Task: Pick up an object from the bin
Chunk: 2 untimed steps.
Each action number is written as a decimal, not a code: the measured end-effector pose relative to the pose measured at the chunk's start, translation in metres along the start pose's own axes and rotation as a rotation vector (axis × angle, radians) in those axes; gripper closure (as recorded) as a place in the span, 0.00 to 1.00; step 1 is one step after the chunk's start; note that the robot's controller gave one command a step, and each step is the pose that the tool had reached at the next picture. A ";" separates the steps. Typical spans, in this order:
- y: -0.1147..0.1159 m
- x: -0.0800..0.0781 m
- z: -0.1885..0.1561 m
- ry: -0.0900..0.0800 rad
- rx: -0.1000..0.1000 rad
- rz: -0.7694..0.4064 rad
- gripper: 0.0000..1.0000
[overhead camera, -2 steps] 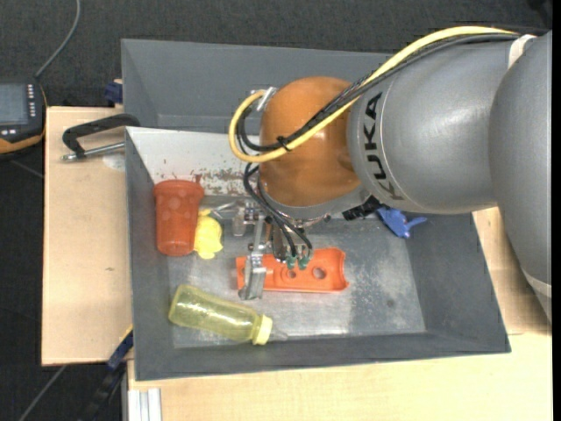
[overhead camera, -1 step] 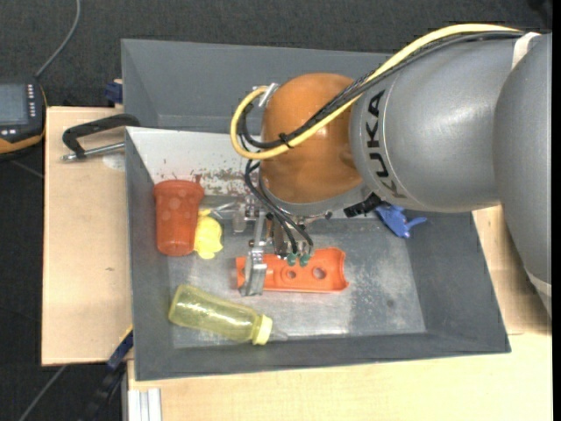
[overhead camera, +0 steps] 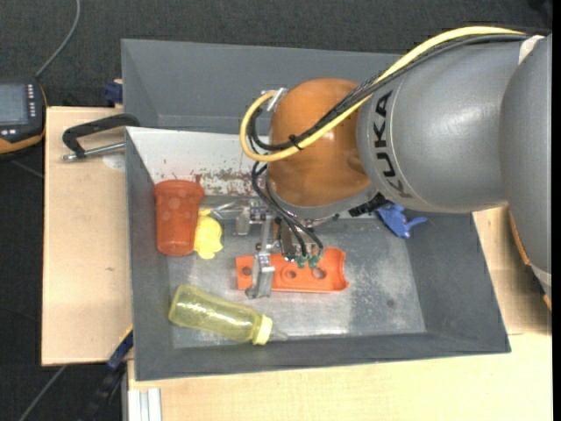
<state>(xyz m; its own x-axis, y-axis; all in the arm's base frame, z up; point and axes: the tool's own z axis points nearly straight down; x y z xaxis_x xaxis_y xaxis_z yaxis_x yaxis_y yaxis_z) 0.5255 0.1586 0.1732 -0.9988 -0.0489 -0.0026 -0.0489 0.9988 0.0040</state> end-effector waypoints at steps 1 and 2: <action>-0.060 -0.020 0.017 -0.002 0.001 -0.170 0.00; -0.088 -0.006 0.041 -0.003 0.006 -0.174 0.00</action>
Offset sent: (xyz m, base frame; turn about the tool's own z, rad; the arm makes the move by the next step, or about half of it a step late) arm -0.0181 -0.0601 -0.0622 -0.1794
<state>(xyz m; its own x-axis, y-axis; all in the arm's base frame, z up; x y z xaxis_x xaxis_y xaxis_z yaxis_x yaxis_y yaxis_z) 0.5355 0.0714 0.1323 -0.9753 -0.2208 -0.0057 -0.2208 0.9753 -0.0024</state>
